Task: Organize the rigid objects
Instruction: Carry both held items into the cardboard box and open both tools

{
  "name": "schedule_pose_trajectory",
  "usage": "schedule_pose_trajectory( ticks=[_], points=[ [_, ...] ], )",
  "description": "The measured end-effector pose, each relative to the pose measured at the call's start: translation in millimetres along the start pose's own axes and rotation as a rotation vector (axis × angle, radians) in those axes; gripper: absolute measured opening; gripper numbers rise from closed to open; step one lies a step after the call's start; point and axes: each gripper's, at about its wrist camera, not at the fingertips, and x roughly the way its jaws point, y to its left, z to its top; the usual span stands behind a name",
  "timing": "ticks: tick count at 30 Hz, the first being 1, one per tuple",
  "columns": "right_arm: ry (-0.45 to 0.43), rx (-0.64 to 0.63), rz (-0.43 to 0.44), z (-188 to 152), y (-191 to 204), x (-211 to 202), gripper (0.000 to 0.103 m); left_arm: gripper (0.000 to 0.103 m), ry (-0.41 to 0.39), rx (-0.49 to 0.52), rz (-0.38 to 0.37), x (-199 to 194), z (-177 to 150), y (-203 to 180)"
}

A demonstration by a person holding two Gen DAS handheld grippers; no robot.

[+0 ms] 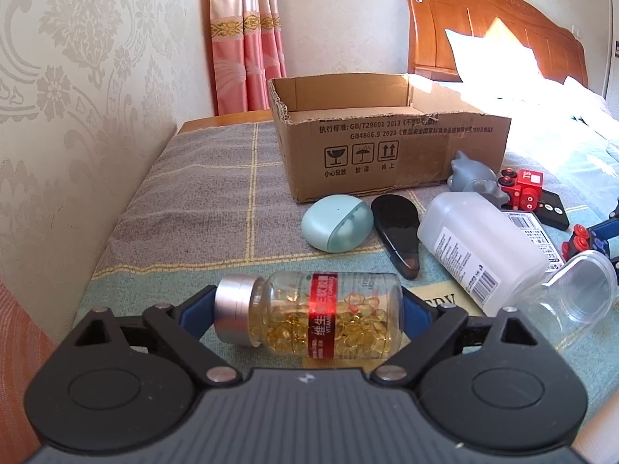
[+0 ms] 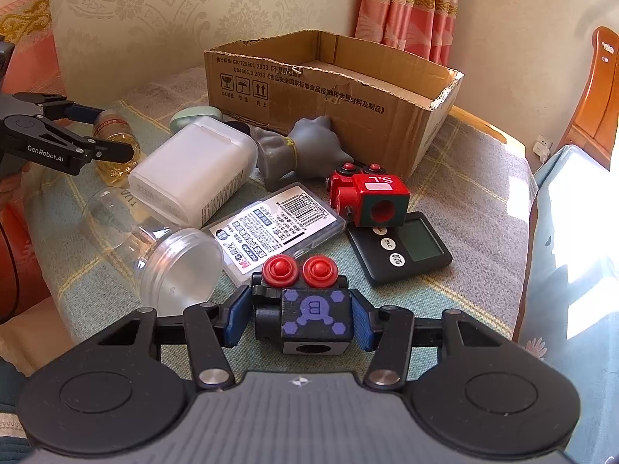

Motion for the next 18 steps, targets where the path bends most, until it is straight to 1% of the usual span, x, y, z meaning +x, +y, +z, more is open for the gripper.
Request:
schedule_pose_trajectory(
  ticks=[6, 9, 14, 18],
  points=[
    [0.009, -0.003, -0.023, 4.5, 2.6, -6.5, 0.058, 0.093, 0.050, -0.004, 0.000, -2.0, 5.5, 0.4],
    [0.015, -0.004, -0.032, 7.9, 2.0, -10.3, 0.057, 0.093, 0.058, 0.009, 0.005, -6.8, 8.3, -1.2],
    [0.015, -0.006, -0.040, 15.4, -0.7, -18.2, 0.057, 0.093, 0.052, 0.026, 0.011, -19.4, 19.7, -2.9],
    [0.000, -0.011, -0.047, 26.3, -4.6, -26.8, 0.057, 0.093, 0.023, 0.041, 0.009, -30.2, 35.4, -5.0]
  ],
)
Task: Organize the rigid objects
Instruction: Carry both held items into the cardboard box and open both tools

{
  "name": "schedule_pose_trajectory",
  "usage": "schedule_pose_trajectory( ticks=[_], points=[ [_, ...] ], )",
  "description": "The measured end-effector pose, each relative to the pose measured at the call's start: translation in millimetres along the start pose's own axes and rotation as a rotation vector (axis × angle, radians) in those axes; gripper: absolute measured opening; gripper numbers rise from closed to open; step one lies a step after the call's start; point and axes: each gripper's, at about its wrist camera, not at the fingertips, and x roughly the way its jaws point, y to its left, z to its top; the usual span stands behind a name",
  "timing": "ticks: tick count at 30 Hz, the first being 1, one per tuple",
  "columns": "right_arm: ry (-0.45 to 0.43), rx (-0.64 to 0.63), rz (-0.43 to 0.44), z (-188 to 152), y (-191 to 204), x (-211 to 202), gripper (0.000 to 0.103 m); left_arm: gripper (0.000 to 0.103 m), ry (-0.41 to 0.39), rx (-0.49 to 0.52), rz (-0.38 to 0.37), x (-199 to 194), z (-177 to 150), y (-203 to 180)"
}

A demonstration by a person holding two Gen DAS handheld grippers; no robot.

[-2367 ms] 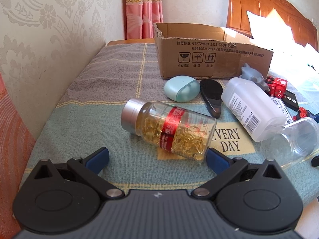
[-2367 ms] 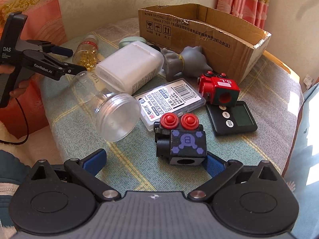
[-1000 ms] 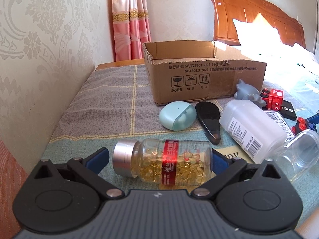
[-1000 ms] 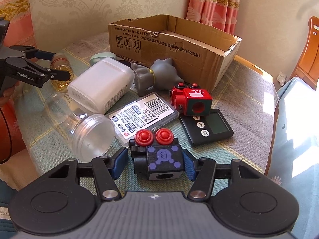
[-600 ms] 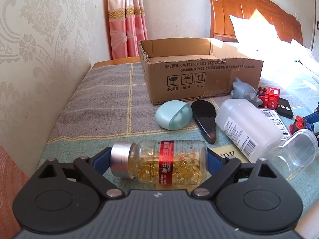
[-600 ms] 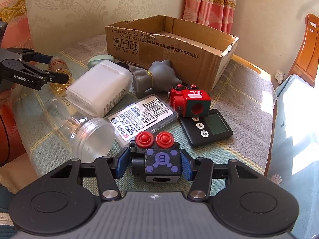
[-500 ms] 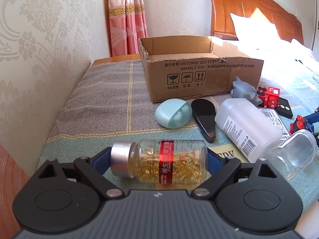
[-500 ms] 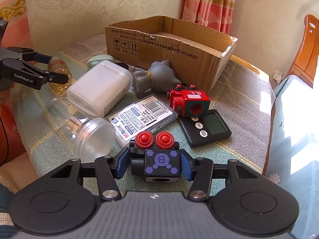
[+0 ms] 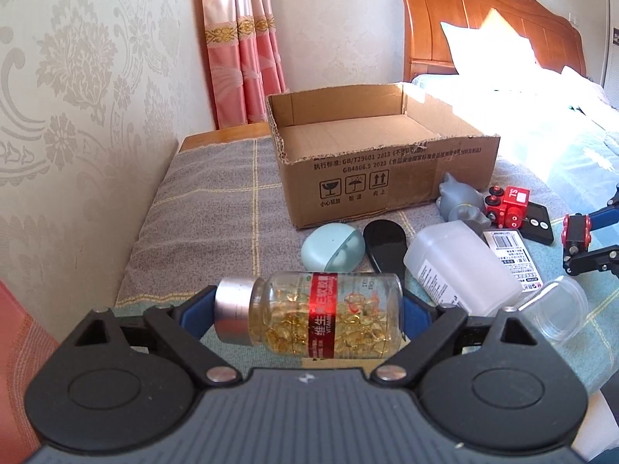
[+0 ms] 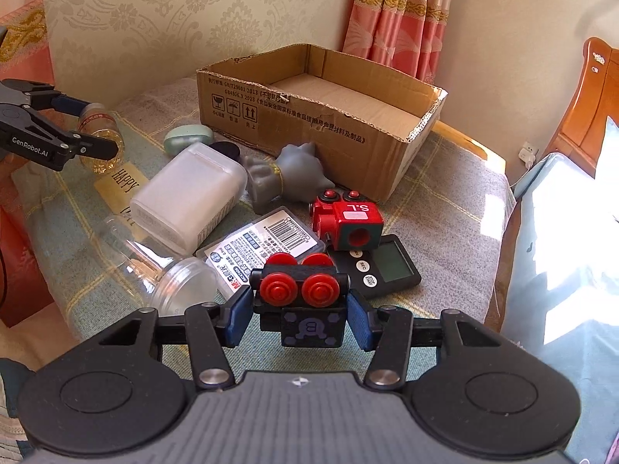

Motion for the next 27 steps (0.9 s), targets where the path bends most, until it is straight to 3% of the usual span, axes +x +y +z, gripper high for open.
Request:
schedule_pose_trajectory(
  ticks=[11, 23, 26, 27],
  points=[
    [-0.131, -0.013, -0.014, 68.4, -24.0, -20.5, 0.057, 0.093, -0.120, -0.004, -0.029, -0.3, 63.6, -7.7],
    [-0.158, 0.033, -0.042, 150.2, -53.2, 37.1, 0.057, 0.093, -0.189, 0.031, -0.020, 34.3, 121.0, -17.1],
    [-0.144, 0.059, -0.065, 154.6, -57.7, 51.7, 0.070, 0.093, -0.169, 0.031, -0.015, 49.0, 130.2, -17.0],
    [-0.149, 0.078, -0.072, 152.4, -58.3, 52.5, 0.085, 0.093, -0.163, 0.031, -0.016, 53.0, 132.7, -17.1]
  ],
)
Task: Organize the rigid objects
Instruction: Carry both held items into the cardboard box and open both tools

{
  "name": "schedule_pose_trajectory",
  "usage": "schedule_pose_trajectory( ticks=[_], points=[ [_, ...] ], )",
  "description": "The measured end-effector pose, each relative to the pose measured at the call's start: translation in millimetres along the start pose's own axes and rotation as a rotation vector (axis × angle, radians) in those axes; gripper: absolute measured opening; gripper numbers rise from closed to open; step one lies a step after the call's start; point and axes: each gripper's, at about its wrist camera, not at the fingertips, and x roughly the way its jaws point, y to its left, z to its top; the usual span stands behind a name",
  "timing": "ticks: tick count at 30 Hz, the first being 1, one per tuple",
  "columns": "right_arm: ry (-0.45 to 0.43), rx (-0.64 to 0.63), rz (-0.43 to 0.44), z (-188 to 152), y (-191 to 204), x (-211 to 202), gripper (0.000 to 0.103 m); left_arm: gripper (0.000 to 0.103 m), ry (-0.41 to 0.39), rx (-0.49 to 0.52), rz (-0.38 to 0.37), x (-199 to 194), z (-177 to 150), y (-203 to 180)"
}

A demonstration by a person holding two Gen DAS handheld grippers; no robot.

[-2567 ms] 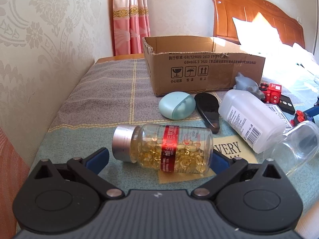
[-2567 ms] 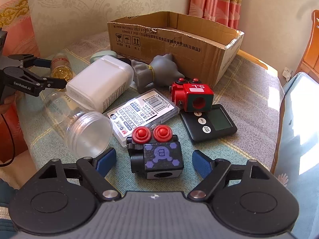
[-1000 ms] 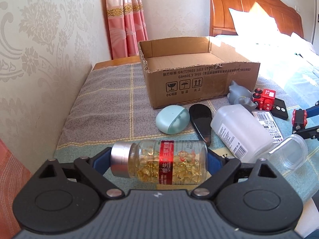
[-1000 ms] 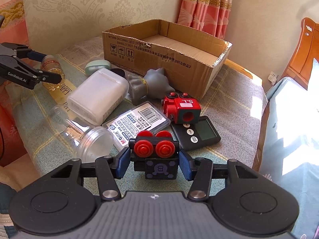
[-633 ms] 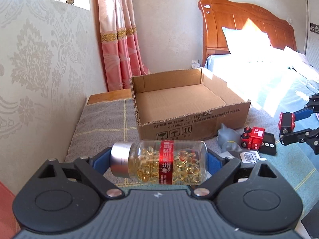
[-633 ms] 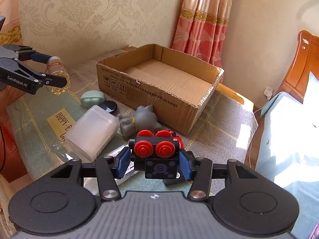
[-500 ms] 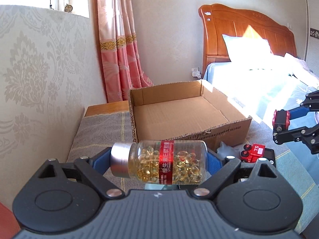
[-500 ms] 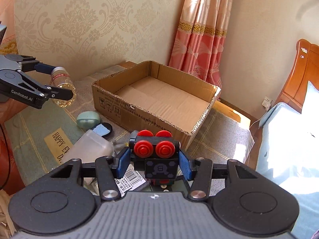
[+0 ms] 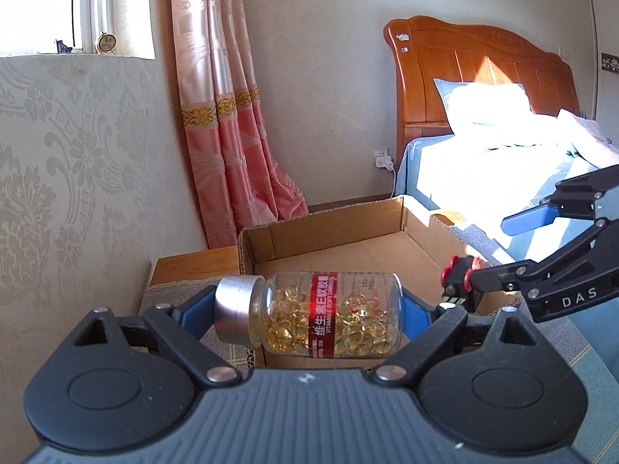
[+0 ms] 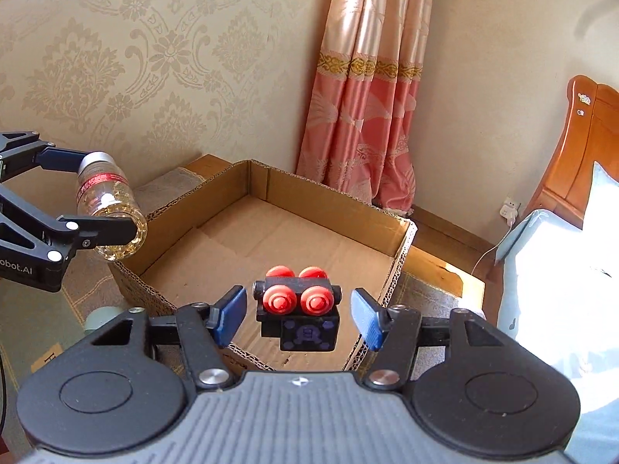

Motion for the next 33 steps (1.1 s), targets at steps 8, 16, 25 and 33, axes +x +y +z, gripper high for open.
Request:
schedule_pose_trajectory(
  ticks=[8, 16, 25, 33],
  points=[
    [-0.001, 0.132, -0.047, -29.6, 1.0, -24.9, 0.103, 0.093, 0.034, 0.013, -0.018, 33.4, 18.1, -1.6],
    [-0.022, 0.258, -0.062, -59.0, 6.9, -50.9, 0.103, 0.093, 0.086, 0.041, -0.019, 74.1, 47.0, -6.0],
    [-0.002, 0.350, -0.085, -76.2, 6.3, -55.7, 0.103, 0.099, 0.084, 0.056, 0.062, 100.8, 63.3, -11.9],
    [0.011, 0.337, -0.115, -78.9, 13.5, -59.6, 0.103, 0.100, 0.080, 0.027, 0.024, 65.7, 46.9, -11.0]
  ],
)
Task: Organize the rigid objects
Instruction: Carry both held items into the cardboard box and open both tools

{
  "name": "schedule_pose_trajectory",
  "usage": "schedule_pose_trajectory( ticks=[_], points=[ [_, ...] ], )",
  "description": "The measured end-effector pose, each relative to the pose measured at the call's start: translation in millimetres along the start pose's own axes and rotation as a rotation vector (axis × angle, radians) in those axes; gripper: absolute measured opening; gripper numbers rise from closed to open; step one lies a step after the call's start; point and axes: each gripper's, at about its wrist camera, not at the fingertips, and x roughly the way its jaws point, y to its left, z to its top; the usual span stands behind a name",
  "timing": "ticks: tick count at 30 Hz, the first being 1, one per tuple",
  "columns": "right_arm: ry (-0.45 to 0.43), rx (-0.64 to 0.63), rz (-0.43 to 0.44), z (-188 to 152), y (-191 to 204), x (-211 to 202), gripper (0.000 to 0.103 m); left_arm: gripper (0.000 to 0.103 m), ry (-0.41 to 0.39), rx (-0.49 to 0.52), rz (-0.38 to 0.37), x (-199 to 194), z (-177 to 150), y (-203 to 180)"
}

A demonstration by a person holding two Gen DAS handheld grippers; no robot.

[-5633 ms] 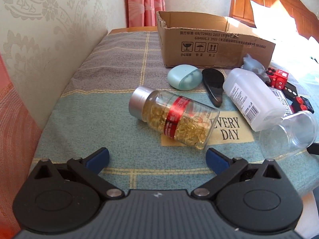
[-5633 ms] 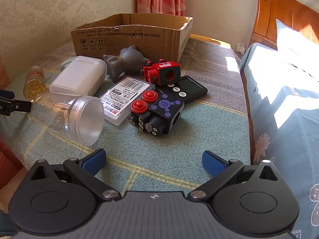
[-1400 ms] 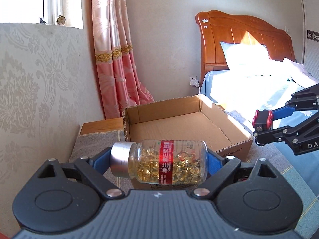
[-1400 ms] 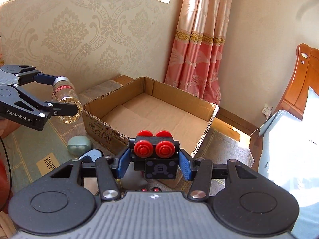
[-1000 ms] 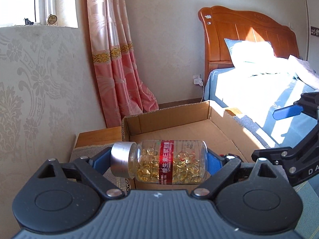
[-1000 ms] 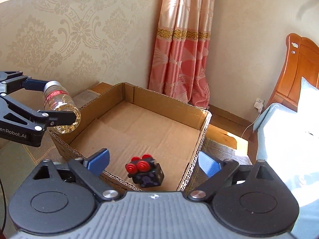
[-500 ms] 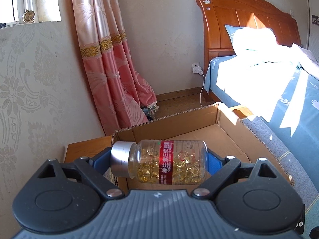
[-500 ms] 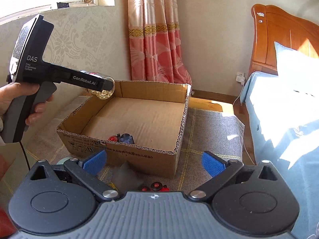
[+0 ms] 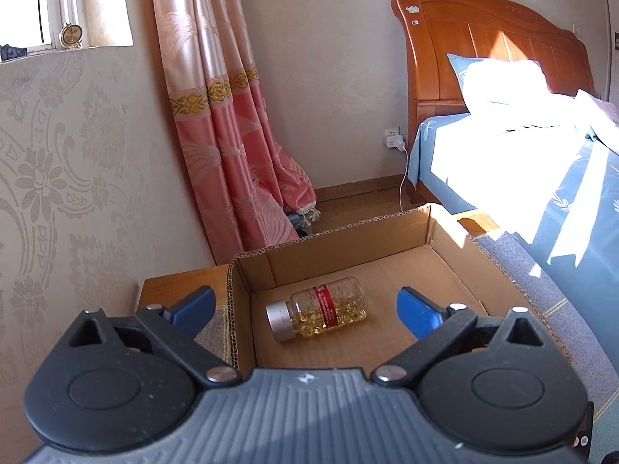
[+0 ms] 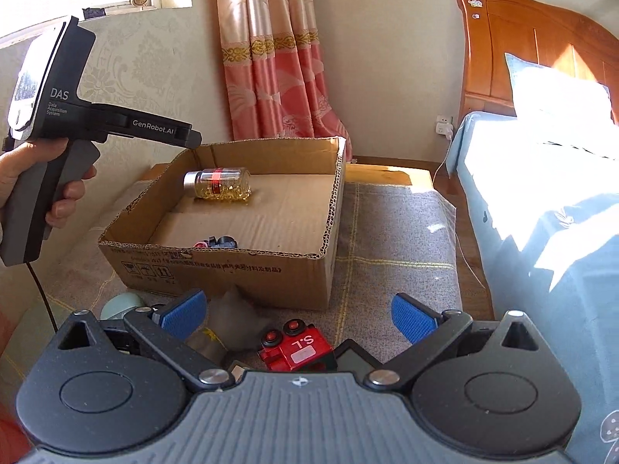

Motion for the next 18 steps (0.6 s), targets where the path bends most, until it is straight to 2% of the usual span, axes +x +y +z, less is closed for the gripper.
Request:
schedule_pose_trajectory(
  ticks=[10, 15, 18],
  points=[
    [0.014, -0.028, -0.011, -20.2, 8.6, -21.1, 0.103, 0.102, -0.006, -0.006, -0.009, -53.9, -48.1, -14.8],
    [0.024, -0.031, -0.017, -36.8, 11.2, -28.5, 0.103, 0.102, -0.016, -0.012, 0.007, -78.0, -83.6, -20.9],
    [0.047, -0.034, 0.001, -47.0, 16.1, -29.8, 0.103, 0.102, 0.021, -0.048, -0.038, -87.2, -107.5, -19.4]
  ],
)
